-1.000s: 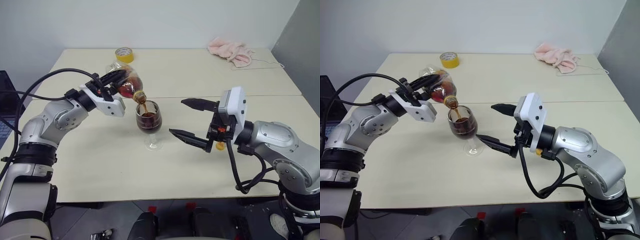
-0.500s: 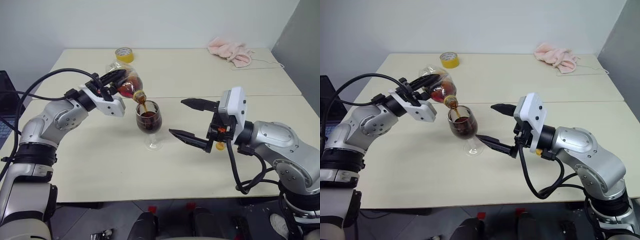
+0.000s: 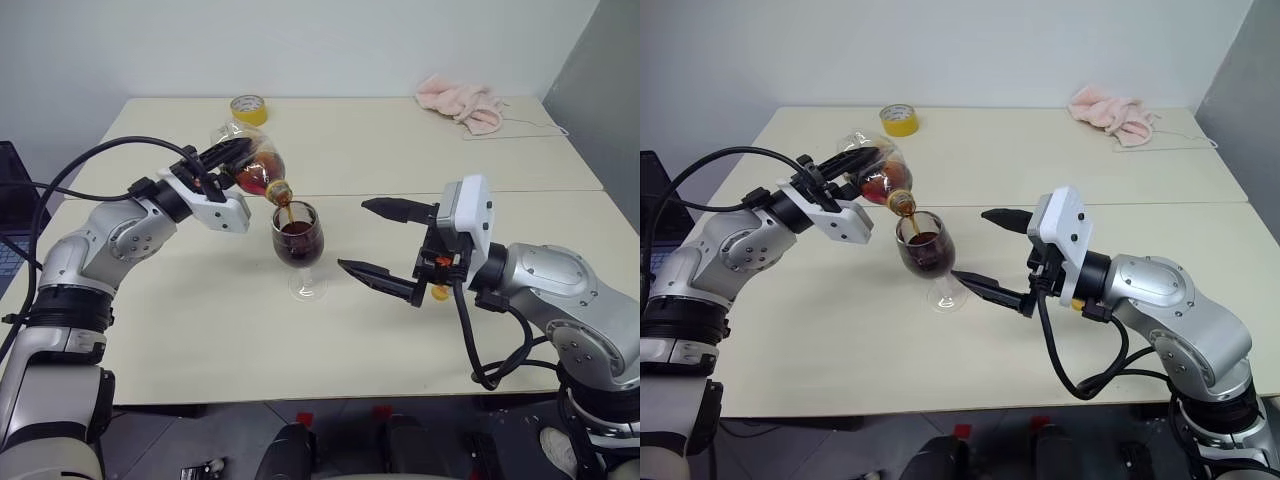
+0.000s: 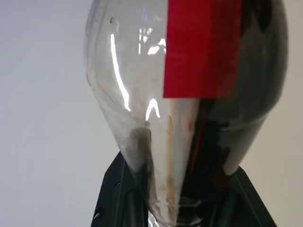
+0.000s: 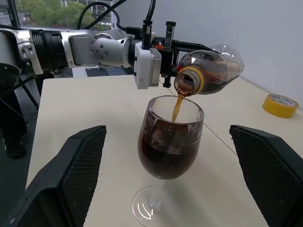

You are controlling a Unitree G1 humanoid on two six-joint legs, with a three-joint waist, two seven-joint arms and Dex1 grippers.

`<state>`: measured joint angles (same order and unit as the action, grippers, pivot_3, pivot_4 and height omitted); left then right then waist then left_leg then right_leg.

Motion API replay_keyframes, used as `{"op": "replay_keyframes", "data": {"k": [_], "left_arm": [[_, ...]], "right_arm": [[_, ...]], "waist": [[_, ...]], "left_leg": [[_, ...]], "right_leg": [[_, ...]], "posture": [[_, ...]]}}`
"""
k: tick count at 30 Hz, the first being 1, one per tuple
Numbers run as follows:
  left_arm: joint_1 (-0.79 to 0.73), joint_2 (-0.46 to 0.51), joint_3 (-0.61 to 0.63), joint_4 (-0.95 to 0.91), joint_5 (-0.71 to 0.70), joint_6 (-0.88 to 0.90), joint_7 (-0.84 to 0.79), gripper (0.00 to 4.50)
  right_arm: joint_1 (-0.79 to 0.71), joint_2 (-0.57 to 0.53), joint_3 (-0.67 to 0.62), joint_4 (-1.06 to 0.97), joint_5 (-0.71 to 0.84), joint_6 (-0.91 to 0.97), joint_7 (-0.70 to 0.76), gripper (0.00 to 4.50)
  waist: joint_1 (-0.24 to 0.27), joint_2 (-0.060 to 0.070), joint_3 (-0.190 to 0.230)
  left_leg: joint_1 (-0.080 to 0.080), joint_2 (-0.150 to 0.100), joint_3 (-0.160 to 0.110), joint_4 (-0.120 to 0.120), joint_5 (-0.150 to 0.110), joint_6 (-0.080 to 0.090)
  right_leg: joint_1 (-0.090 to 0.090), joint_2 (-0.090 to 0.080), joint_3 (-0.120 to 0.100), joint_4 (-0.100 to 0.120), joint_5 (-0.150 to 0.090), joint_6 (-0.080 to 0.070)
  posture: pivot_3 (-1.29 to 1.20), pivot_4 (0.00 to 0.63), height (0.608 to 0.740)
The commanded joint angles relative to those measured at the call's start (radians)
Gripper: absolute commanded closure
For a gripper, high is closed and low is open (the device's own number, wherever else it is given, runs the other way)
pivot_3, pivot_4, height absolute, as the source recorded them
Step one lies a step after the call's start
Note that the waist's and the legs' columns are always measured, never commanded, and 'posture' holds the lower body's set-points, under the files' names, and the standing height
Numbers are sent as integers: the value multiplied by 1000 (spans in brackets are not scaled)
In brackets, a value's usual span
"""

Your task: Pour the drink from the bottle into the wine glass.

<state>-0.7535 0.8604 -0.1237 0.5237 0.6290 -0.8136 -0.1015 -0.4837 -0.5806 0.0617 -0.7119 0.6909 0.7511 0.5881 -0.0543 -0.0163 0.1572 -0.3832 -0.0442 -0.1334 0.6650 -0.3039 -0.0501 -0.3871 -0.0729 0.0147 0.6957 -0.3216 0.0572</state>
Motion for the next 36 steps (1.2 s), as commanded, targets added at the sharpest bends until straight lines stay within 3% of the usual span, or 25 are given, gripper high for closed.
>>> {"op": "replay_keyframes", "data": {"k": [1,20,26,31,36], "left_arm": [[-4,6,19,-28,-50,17,-13,3654],[71,-45,44,-166,-210,152,-138,3654],[92,-84,72,-192,-325,246,-200,3654],[160,-169,130,-281,-530,455,-286,3654],[215,-243,197,-356,-621,646,-268,3655]], "right_arm": [[-2,2,-10,-34,14,-16,3,0],[-14,11,-9,-29,15,-22,6,0],[-24,15,-15,-30,20,-17,6,0],[-29,14,-17,-30,34,-13,12,0],[-31,2,-18,-30,46,-9,21,0]], "waist": [[0,0,0],[-1,0,0],[-2,0,0],[-2,0,0],[-4,0,0]], "left_leg": [[0,0,0,0,0,0],[0,0,0,1,0,0],[0,0,0,1,0,0],[0,0,-1,1,0,0],[0,1,-1,1,0,0]], "right_leg": [[0,0,0,0,0,0],[0,0,0,0,0,0],[0,0,0,0,0,0],[0,0,0,0,0,0],[0,0,0,0,0,0]], "posture": [[0,150,740],[0,150,740],[0,150,740],[0,150,740],[0,150,740]]}}
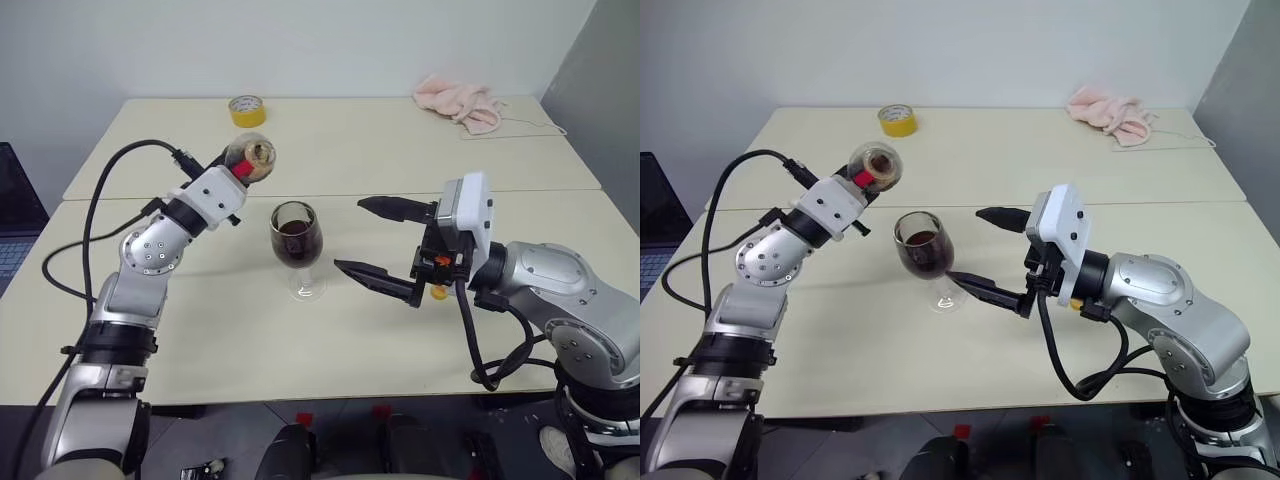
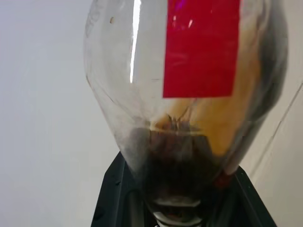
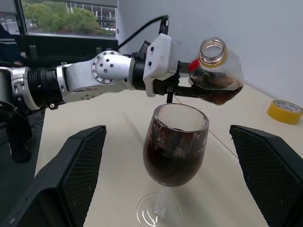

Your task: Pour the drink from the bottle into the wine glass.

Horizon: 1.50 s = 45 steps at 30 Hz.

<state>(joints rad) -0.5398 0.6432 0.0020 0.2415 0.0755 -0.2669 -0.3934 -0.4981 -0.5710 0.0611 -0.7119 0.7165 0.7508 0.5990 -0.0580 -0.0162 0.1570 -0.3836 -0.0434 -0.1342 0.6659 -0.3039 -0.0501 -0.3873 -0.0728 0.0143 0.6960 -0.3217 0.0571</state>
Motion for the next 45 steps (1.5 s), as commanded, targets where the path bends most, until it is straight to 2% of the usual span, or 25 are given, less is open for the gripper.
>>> {"op": "replay_keyframes", "data": {"k": [1,7,16,29,40,45], "left_arm": [[12,-35,75,-80,-65,113,32,3655],[72,-138,131,-135,-141,296,75,3655],[123,-285,204,-103,-235,397,153,3655],[82,-312,282,63,-260,398,239,3655],[52,-289,296,153,-289,428,200,3655],[52,-269,283,166,-280,391,166,2084]], "right_arm": [[-19,-11,-19,-30,22,-9,12,0],[-31,-36,-25,-22,40,8,25,0],[-57,-37,-11,-1,43,37,14,0],[-126,-11,11,29,48,80,4,0],[-138,13,30,37,37,70,3,0],[-123,13,35,34,29,68,4,0]], "waist": [[0,0,0],[2,0,0],[4,-1,-1],[9,-2,-1],[9,-2,-1],[9,-2,-1]], "left_leg": [[0,0,0,0,0,0],[0,-1,0,1,0,0],[0,0,0,1,0,0],[0,-1,1,1,0,0],[0,-1,1,1,0,0],[0,-1,1,1,0,0]], "right_leg": [[0,0,0,0,0,0],[1,-1,0,0,0,0],[1,-1,0,0,0,0],[1,-1,0,-1,0,0],[1,-1,0,0,0,0],[1,-1,0,-1,0,0]], "posture": [[0,150,740],[0,150,740],[0,150,740],[0,150,740],[0,150,740],[0,150,740]]}}
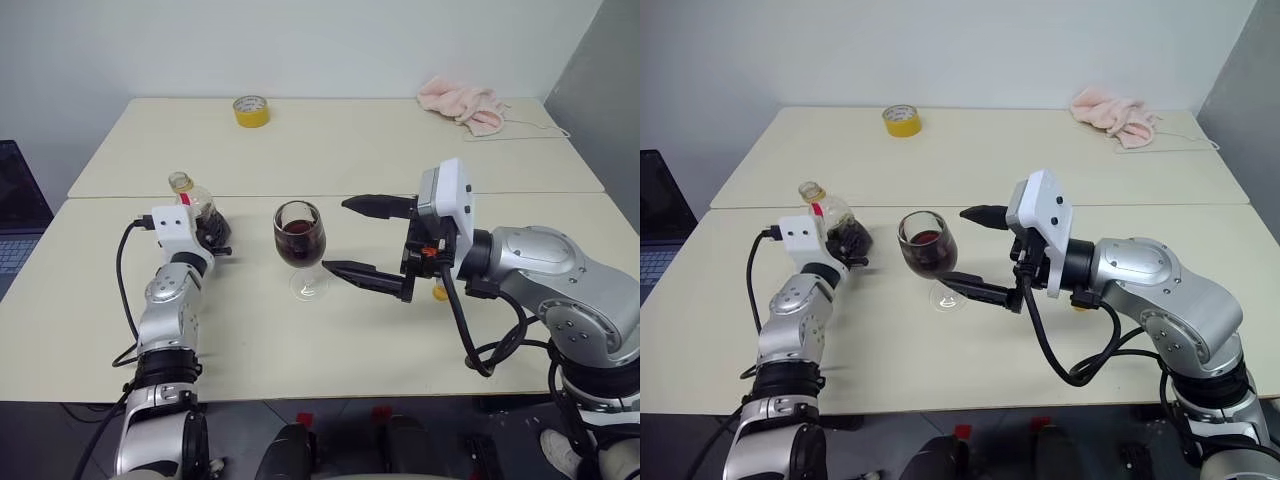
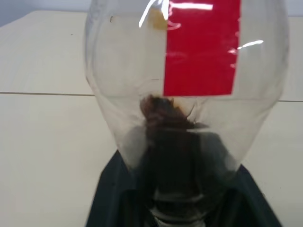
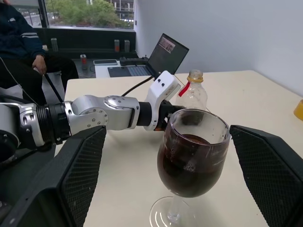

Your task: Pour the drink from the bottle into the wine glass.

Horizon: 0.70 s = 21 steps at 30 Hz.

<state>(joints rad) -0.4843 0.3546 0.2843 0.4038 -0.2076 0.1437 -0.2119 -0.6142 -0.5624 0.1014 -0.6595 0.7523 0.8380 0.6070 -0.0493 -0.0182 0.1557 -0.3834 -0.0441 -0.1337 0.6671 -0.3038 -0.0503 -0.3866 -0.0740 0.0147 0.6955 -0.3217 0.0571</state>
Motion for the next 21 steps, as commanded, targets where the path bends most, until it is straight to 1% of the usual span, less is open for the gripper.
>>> {"op": "replay_keyframes", "data": {"k": [1,6,7,12,18,21], "left_arm": [[-4,21,2,4,2,-22,-19,1730],[2,41,-11,-8,18,-48,-45,135],[6,43,-15,-15,20,-53,-51,63],[33,46,-22,-56,21,-61,-68,63],[120,49,-12,-203,-7,-39,-95,63],[169,56,7,-293,-16,-28,-89,63]], "right_arm": [[-4,5,-5,-18,-9,-19,-4,0],[13,6,-7,-22,-14,-22,-5,0],[15,7,-8,-22,-16,-23,-5,0],[32,13,-19,-21,-22,-27,-8,0],[72,23,-65,-24,-12,-36,-36,0],[122,16,-106,-26,15,-41,-24,0]], "waist": [[0,0,0],[0,0,0],[0,0,0],[0,0,0],[1,0,0],[2,0,0]], "left_leg": [[0,0,0,0,0,0],[0,0,0,0,0,0],[0,0,0,0,0,0],[0,0,0,0,0,0],[0,0,0,-1,0,0],[0,0,0,-1,0,0]], "right_leg": [[0,0,0,0,0,0],[0,0,0,0,0,0],[0,0,0,0,0,0],[0,0,0,0,0,0],[0,0,0,-1,0,0],[0,0,1,-1,0,0]], "posture": [[0,150,740],[0,150,740],[0,150,740],[0,150,740],[0,150,740],[0,150,740]]}}
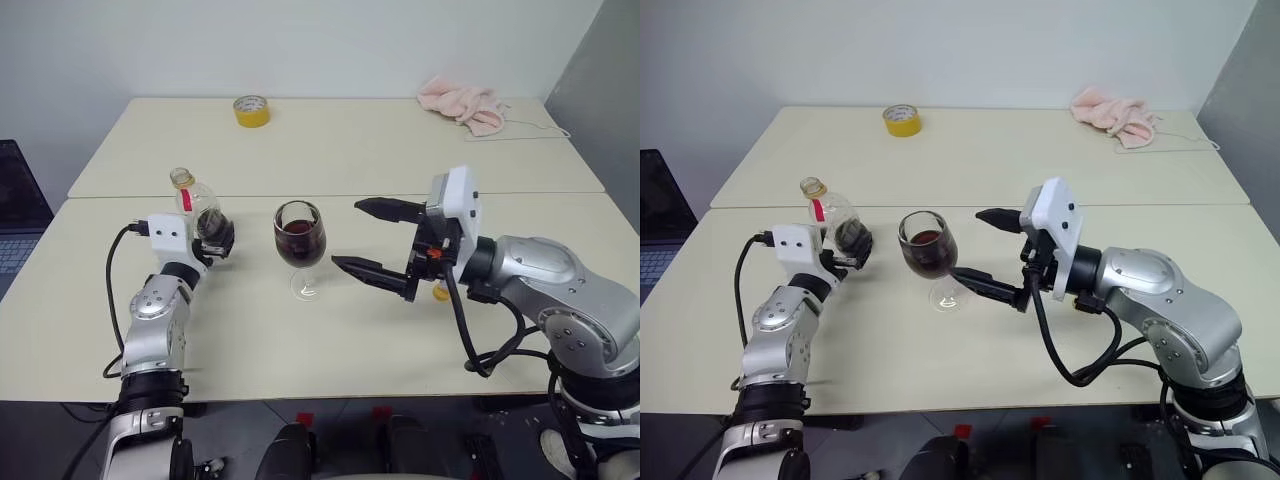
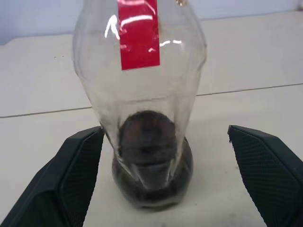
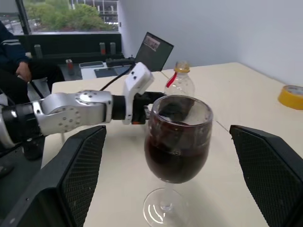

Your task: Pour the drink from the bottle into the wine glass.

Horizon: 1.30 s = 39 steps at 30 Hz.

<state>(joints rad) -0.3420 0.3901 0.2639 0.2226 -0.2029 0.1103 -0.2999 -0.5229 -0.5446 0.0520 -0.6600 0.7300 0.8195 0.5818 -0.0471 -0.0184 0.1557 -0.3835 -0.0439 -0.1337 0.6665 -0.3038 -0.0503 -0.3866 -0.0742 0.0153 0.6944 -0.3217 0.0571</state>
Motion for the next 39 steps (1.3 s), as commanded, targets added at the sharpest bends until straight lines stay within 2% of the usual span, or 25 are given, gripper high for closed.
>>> {"op": "replay_keyframes", "data": {"k": [1,9,13,18,25,30,33,39], "left_arm": [[42,21,33,-139,-23,13,3,63],[214,8,64,-360,-77,120,17,63],[306,14,74,-495,-102,237,37,63],[373,-21,44,-588,-73,244,73,63],[395,-47,-11,-630,-70,242,59,63],[429,-60,-43,-622,-46,165,36,63],[435,-78,-49,-612,-49,143,35,63],[444,-95,-49,-582,-17,63,46,63]], "right_arm": [[48,-1,-68,-26,47,-23,4,0],[229,47,-26,21,-135,-228,-15,0],[304,140,5,129,-347,-417,-146,0],[435,244,-20,236,-417,-575,-201,0],[501,331,-18,396,-538,-764,-279,0],[506,415,-53,533,-612,-897,-398,0],[515,450,-77,559,-618,-920,-446,0],[529,463,-86,559,-597,-920,-431,0]], "waist": [[0,0,0],[3,0,0],[4,-1,-1],[17,-1,-1],[16,0,-1],[16,0,-1],[16,1,-1],[16,1,-1]], "left_leg": [[0,0,0,0,0,0],[1,1,1,-1,0,0],[2,1,1,-2,0,0],[2,1,2,-1,0,0],[4,1,2,-3,0,0],[4,1,3,-3,0,0],[4,2,3,-3,0,0],[4,2,3,-3,0,0]], "right_leg": [[0,0,0,0,0,0],[1,1,1,-2,0,0],[1,1,1,-2,0,0],[2,1,2,-3,0,0],[3,2,2,-4,0,0],[3,2,3,-4,0,0],[3,2,3,-4,0,0],[3,2,3,-4,0,0]], "posture": [[0,150,740],[0,150,740],[0,150,740],[0,150,740],[0,150,740],[0,150,740],[0,150,740],[0,150,740]]}}
